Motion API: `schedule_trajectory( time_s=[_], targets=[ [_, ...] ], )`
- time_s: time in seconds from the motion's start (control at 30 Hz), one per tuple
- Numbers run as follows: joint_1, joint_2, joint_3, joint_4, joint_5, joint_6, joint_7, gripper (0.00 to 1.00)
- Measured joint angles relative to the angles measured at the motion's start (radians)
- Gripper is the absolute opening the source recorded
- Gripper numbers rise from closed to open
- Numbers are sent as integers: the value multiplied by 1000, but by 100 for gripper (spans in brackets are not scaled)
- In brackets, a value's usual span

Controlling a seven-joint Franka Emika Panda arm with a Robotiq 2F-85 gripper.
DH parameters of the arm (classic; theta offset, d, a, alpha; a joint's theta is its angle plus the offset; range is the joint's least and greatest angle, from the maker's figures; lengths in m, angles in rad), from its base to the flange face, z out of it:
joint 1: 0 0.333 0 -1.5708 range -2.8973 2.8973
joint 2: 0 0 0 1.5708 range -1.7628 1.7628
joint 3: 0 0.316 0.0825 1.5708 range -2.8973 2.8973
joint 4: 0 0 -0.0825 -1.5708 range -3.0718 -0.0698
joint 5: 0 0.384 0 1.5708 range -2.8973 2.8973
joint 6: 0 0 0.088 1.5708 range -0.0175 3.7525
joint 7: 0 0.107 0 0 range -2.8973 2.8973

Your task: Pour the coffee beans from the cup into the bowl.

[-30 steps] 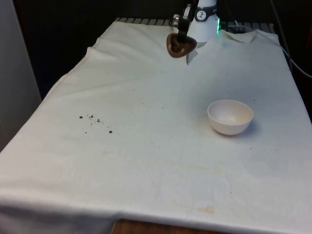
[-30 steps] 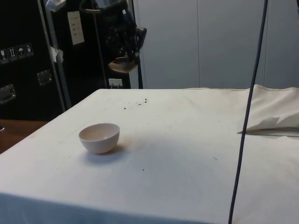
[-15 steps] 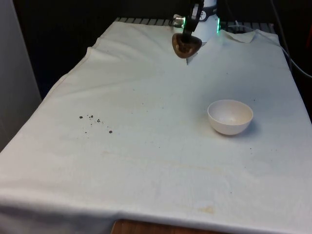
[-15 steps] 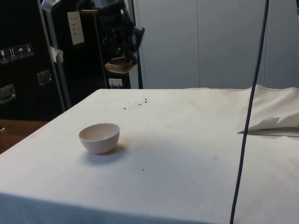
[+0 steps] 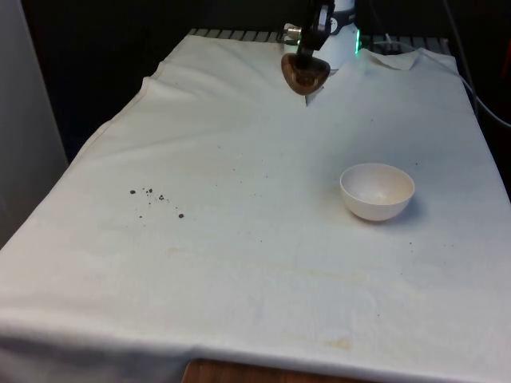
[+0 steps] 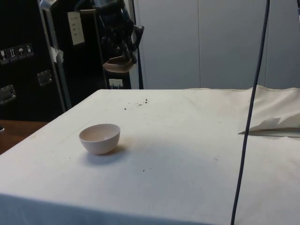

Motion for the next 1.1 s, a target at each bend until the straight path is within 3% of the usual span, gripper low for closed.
schedule_trajectory(
  time_s=[1.1],
  targets=[
    [0,0,31,7,-63,1,-180,0]
  ],
)
